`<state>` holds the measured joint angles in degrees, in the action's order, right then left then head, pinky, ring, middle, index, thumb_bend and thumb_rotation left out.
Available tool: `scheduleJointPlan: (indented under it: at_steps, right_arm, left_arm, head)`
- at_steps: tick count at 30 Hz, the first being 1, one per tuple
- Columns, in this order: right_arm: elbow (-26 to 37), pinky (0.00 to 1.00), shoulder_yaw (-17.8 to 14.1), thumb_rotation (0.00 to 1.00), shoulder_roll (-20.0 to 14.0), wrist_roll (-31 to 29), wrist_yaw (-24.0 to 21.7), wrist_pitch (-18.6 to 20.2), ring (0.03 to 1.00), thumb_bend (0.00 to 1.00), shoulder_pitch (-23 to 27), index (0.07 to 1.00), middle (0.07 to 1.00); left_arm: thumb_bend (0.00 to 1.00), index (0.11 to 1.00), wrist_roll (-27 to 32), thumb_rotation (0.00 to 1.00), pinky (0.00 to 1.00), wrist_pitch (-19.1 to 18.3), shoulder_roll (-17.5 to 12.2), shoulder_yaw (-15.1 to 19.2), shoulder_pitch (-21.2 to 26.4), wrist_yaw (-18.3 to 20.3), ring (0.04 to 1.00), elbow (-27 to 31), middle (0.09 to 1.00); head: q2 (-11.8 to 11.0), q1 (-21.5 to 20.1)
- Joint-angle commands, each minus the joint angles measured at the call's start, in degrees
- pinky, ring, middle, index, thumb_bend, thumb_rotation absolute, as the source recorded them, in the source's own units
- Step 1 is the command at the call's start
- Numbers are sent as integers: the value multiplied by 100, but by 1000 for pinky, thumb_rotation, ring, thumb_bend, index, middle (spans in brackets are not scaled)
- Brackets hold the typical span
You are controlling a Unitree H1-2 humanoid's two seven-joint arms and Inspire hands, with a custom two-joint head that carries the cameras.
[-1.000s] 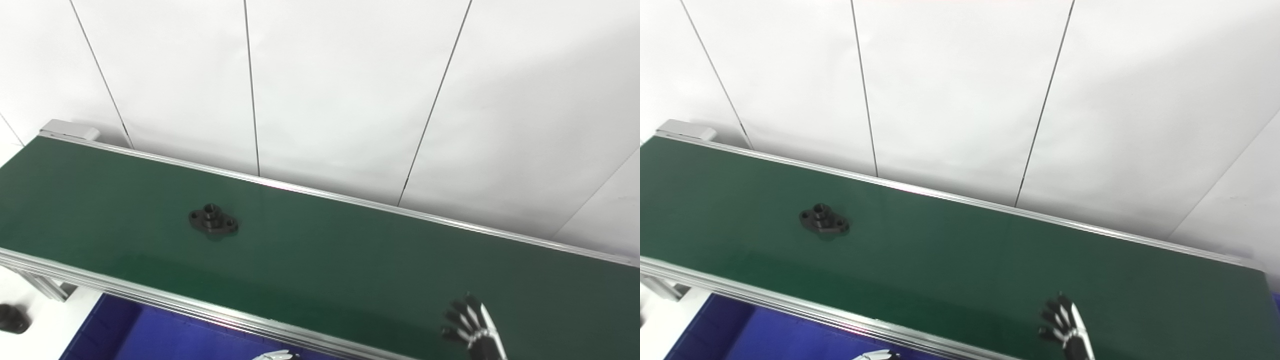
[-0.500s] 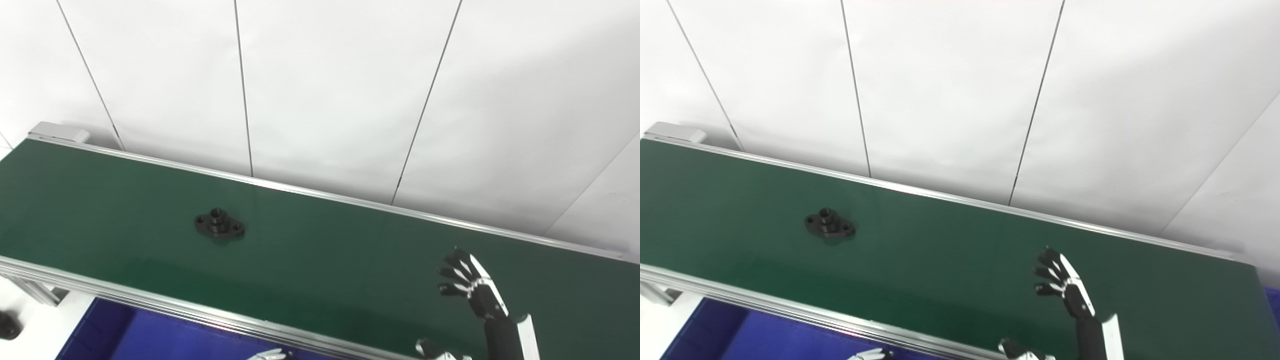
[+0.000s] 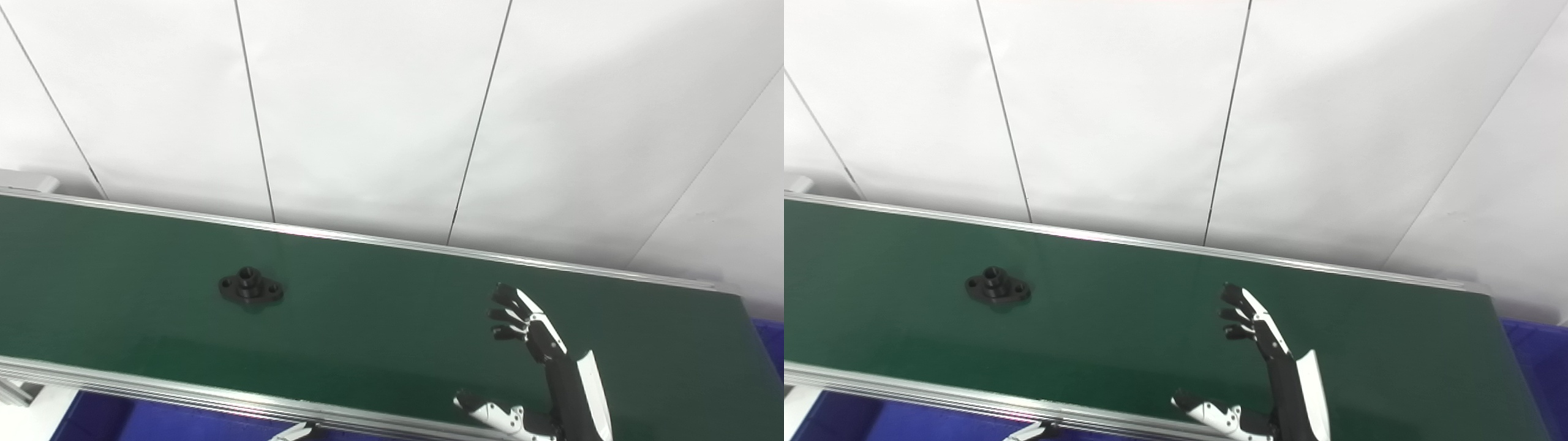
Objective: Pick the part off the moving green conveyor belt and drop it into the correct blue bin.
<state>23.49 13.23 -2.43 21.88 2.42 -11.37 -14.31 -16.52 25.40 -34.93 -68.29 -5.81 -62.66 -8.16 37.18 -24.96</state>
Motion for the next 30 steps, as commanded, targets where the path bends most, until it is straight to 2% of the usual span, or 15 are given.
scheduleJointPlan:
  at_steps: [1, 5, 9, 14, 17, 22, 27, 30]
  right_arm:
    - [-42, 680, -9, 435, 113, 79, 21, -9, 774, 696, 135, 874, 842]
    - [-279, 676, -7, 427, 245, 139, 59, -57, 775, 706, 300, 865, 839]
    - [-348, 681, -30, 434, 313, 174, 21, 7, 777, 712, 426, 861, 835]
    - [-369, 687, -21, 407, 347, 253, -47, 142, 780, 707, 551, 860, 836]
    - [-383, 694, 11, 392, 325, 388, -181, 379, 781, 712, 723, 860, 835]
    - [-428, 689, 13, 422, 248, 686, -402, 792, 780, 724, 1095, 874, 840]
    - [-387, 664, 25, 417, 109, 986, -792, 1400, 769, 732, 1563, 881, 841]
    - [-514, 660, 38, 413, 5, 1065, -975, 1577, 761, 740, 1869, 883, 838]
  left_arm:
    - [685, 809, -3, 357, 760, 153, -187, 116, -41, 0, 834, 208, 859]
    - [685, 815, -43, 389, 766, 153, -259, 247, -99, 82, 840, 266, 861]
    - [682, 808, 57, 389, 765, 153, -318, 235, -114, 290, 844, 391, 861]
    - [675, 812, 1, 386, 758, 153, -341, 265, -138, 306, 837, 446, 867]
    - [677, 803, -15, 391, 751, 153, -365, 274, -157, 333, 827, 495, 852]
    - [662, 807, -94, 370, 744, 153, -459, 189, -124, 360, 824, 590, 853]
    - [673, 804, -152, 358, 744, 153, -527, 47, -105, 346, 831, 703, 861]
    - [683, 801, -246, 360, 743, 153, -515, -91, -53, 163, 826, 693, 855]
  head:
    - [14, -126]
    - [74, -128]
    - [183, -17]
    - [322, 153]
    - [365, 179]
    - [501, 206]
    - [677, 223]
    - [739, 212]
